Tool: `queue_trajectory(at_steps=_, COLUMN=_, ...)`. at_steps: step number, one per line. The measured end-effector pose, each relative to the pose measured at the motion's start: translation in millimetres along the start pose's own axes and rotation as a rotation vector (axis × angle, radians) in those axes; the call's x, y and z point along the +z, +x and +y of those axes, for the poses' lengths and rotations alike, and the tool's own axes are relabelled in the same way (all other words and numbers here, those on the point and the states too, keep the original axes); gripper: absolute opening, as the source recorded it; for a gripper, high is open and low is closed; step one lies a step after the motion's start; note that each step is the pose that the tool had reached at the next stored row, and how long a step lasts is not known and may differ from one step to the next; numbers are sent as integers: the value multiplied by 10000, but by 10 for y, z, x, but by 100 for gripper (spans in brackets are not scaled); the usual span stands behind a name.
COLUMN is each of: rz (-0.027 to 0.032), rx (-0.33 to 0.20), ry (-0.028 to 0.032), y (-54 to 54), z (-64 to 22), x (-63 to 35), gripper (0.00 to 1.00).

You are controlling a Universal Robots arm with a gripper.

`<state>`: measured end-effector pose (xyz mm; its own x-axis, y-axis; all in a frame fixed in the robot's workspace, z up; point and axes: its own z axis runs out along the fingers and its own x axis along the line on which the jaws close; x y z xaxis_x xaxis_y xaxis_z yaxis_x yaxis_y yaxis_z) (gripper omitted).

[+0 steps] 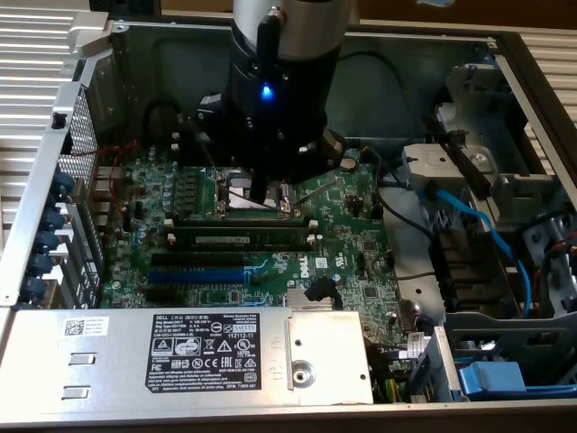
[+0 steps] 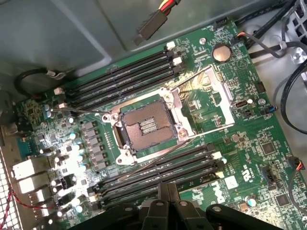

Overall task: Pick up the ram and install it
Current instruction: 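Press down the ram until it locks into place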

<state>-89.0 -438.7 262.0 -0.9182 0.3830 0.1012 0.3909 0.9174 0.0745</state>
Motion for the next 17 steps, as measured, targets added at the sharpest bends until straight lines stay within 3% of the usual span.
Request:
queue_trajectory(at_steps=11, rz=-92, rx=1225, ry=-125, y=0, z=0, x=1, gripper=10)
queue_trajectory(at_steps=17, rz=-94, rx=1250, ry=-128, y=0, z=0, x=1, gripper=10)
